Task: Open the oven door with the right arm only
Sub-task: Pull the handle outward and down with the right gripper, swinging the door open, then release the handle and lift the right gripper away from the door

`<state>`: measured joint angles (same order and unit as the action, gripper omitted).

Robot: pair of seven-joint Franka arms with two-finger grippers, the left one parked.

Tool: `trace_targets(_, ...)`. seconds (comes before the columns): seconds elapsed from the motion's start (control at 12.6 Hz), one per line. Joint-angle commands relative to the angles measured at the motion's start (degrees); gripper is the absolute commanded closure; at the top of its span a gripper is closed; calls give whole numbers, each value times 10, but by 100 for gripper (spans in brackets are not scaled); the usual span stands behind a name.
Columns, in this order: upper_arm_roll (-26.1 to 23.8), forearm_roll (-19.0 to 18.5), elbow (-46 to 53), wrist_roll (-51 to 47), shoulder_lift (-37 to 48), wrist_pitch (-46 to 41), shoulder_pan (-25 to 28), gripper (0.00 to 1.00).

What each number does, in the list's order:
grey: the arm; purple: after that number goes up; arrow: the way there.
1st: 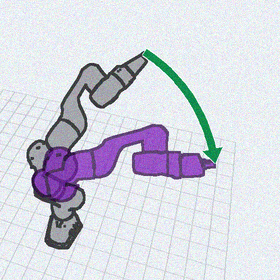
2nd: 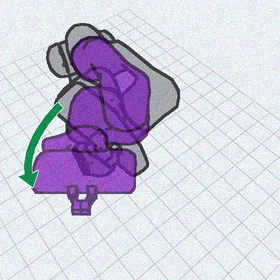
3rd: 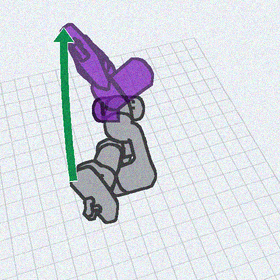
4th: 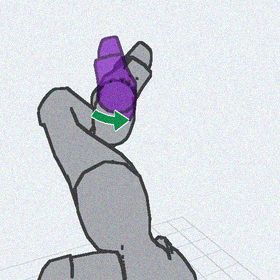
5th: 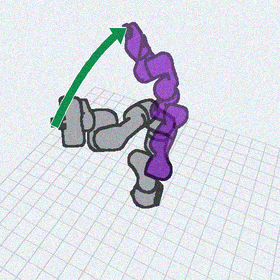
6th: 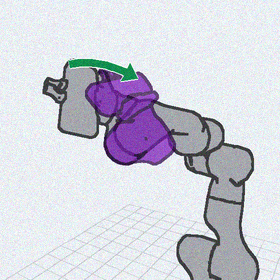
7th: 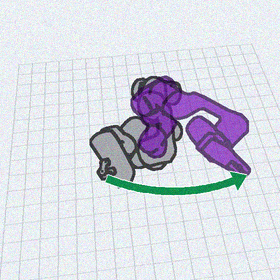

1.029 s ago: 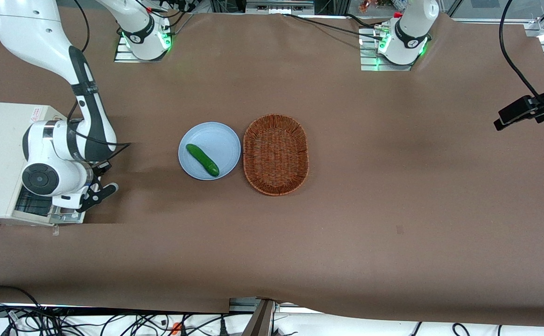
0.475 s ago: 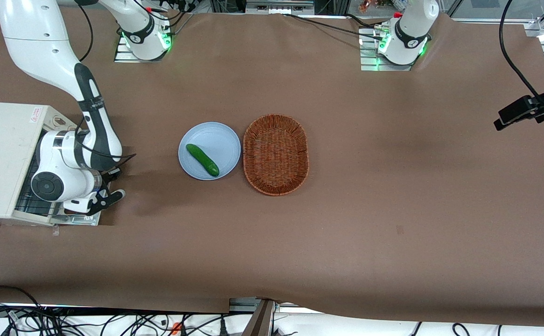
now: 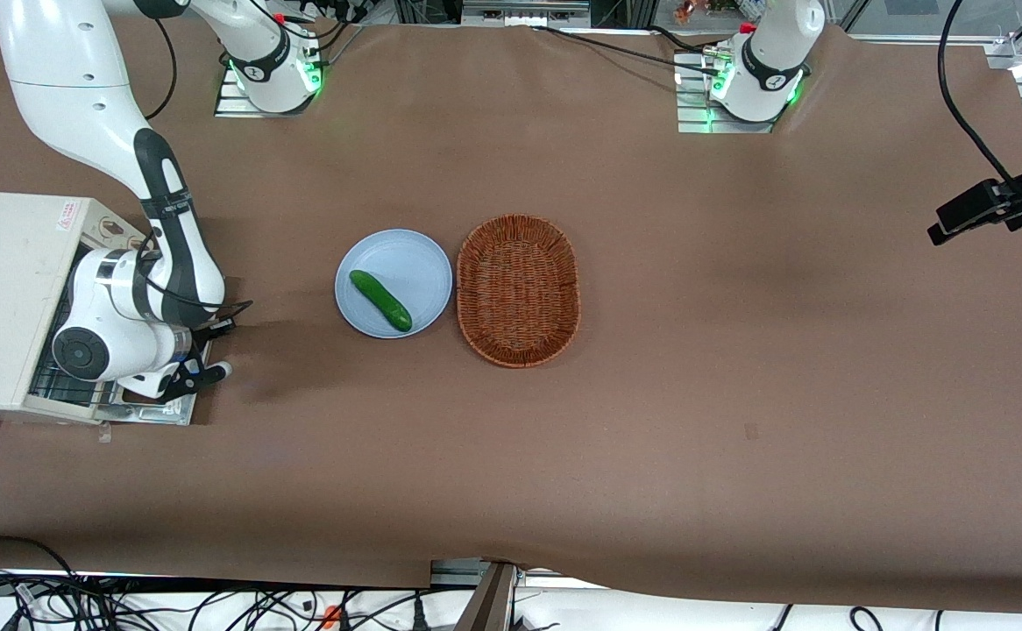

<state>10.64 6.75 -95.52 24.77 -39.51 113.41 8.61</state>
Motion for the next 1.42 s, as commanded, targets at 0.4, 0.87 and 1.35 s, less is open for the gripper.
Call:
trace_targets(0.4,-19,40,41,-39,10,-23,7,55)
trace_targets(0.87,2,47,164,44,29,-186,-17,0)
trace_targets(1.35,18,34,241,4,70,-289,-34,0)
